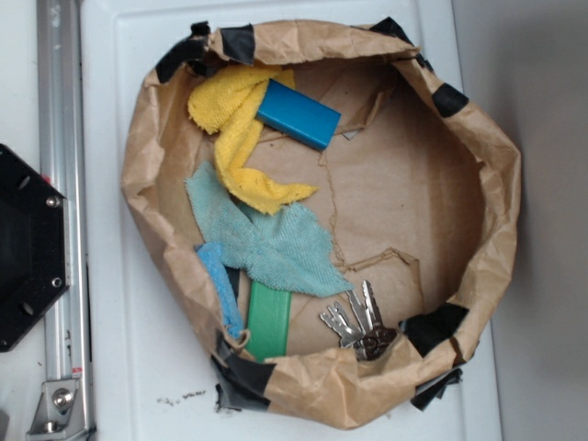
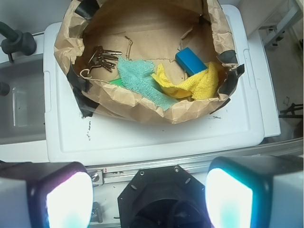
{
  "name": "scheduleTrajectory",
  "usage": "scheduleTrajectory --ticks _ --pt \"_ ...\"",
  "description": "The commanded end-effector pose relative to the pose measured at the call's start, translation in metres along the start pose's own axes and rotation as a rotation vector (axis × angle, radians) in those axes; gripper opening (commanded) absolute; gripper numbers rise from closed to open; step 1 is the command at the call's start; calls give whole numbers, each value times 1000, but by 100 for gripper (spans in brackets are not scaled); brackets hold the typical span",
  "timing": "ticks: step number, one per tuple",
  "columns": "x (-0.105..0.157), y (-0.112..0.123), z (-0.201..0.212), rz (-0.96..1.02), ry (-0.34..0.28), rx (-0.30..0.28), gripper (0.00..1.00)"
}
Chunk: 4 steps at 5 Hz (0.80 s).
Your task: Grab the blue block.
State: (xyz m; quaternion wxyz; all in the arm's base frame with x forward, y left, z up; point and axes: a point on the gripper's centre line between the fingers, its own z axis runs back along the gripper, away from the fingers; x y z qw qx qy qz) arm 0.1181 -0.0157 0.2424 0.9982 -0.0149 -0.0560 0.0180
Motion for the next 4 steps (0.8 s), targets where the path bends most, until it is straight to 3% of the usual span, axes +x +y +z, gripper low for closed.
scheduleTrajectory --ticks 1,2,3,4 --pt "0 0 0 0 0 0 100" --pt "47 5 -28 -153 -124 59 100" --pt "92 4 -65 -222 -162 78 100" --pt "116 12 -101 -297 -126 93 100"
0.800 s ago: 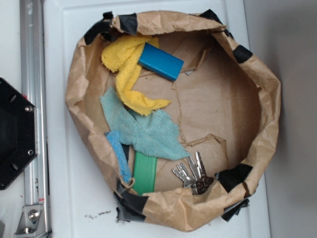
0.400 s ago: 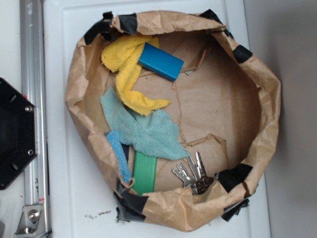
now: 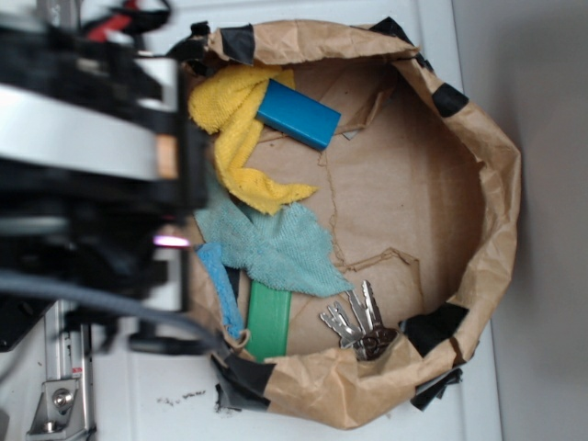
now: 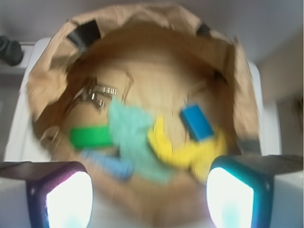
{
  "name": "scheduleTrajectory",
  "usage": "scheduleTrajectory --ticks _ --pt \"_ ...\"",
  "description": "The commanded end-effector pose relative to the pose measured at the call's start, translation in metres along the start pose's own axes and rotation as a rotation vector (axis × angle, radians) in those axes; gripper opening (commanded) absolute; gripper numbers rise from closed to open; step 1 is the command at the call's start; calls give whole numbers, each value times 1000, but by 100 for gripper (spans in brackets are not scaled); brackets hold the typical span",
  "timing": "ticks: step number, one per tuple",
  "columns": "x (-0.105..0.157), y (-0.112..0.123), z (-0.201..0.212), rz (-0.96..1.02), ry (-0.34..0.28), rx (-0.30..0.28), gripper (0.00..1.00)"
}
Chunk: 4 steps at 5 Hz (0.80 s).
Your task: Grab the blue block.
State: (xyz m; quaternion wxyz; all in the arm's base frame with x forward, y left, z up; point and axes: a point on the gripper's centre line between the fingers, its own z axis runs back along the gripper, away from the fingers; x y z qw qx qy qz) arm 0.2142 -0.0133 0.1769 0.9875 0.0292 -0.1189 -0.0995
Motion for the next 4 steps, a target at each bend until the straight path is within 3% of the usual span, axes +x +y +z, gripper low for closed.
scheduleTrajectory --ticks 1,2,3,4 --pt "21 36 -68 -107 71 16 100" --pt "7 52 -100 -160 140 15 100" --pt "-1 53 -126 -228 208 43 100" --pt "-4 66 -133 -228 217 17 100"
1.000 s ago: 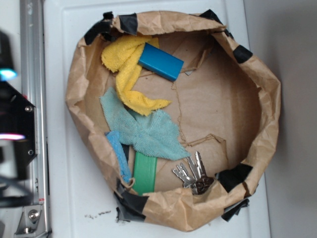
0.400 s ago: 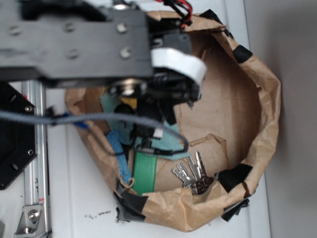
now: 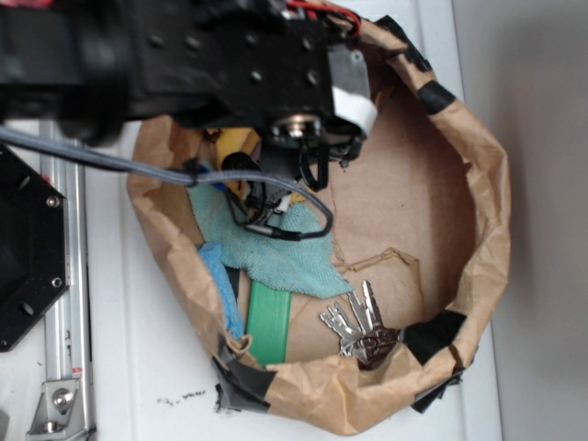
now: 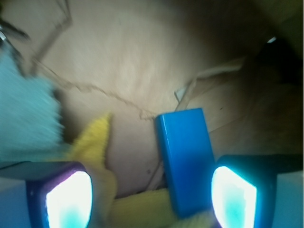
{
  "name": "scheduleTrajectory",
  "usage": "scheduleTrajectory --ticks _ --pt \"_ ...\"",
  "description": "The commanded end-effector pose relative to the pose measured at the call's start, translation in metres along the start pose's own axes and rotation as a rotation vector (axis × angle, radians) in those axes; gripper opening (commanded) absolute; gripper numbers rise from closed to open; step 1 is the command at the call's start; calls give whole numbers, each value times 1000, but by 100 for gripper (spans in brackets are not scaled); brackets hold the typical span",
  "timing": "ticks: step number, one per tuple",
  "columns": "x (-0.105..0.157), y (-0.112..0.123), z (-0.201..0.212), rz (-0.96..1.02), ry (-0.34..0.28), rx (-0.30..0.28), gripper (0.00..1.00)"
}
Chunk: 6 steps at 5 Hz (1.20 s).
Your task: Grab the blue block.
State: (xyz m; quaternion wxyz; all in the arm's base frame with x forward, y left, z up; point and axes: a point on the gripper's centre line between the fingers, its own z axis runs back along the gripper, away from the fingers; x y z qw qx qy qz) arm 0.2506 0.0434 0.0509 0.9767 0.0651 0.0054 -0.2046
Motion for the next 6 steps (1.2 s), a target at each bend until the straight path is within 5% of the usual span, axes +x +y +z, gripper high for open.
scheduleTrajectory --ticks 1,2,4,5,6 --pt "2 20 -1 18 -40 -20 100" --pt "13 16 -7 8 -63 -58 100" --pt "14 26 -55 -42 38 -91 100" --pt "5 31 -57 -6 37 -93 0" --pt "3 31 -55 -17 41 -77 0"
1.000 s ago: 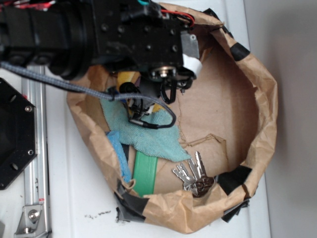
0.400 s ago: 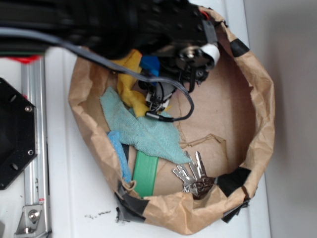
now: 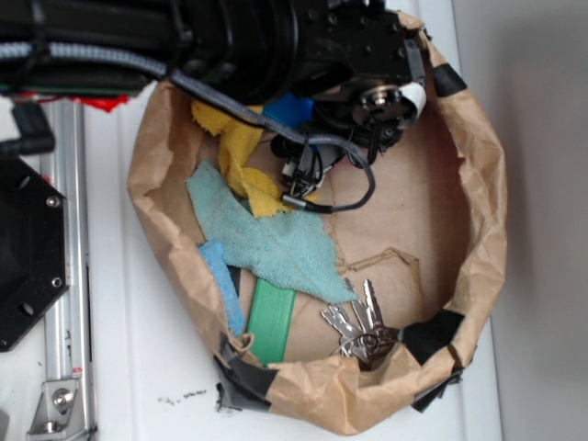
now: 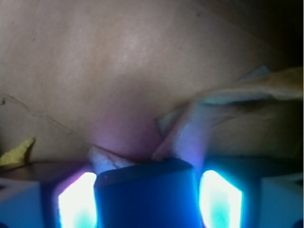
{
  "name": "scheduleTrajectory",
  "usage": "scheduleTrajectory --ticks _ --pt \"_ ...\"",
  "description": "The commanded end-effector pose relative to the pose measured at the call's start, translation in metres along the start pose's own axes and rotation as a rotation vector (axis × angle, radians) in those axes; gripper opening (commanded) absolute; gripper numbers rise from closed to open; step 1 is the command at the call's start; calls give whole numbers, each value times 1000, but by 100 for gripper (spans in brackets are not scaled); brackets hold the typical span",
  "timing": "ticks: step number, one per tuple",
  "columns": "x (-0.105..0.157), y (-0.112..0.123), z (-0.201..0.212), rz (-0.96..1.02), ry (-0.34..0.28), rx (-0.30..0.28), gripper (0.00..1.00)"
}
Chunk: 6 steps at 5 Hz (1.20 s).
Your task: Grab the blue block.
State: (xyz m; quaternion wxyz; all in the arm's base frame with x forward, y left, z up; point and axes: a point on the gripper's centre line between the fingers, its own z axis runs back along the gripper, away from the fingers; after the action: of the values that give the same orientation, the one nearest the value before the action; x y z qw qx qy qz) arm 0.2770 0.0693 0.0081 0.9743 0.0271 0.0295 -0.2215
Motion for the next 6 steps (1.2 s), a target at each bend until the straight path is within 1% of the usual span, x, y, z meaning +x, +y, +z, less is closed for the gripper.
scheduleTrajectory --ticks 1,2,3,4,5,6 --pt "-15 2 -5 24 5 9 0" --pt "-17 1 16 65 -28 41 0" --pt "-10 -8 60 156 -110 -19 0" --pt "11 -41 114 406 -160 -150 0" --pt "19 -52 138 596 -119 -146 0" --pt "22 -55 132 649 -101 -95 0"
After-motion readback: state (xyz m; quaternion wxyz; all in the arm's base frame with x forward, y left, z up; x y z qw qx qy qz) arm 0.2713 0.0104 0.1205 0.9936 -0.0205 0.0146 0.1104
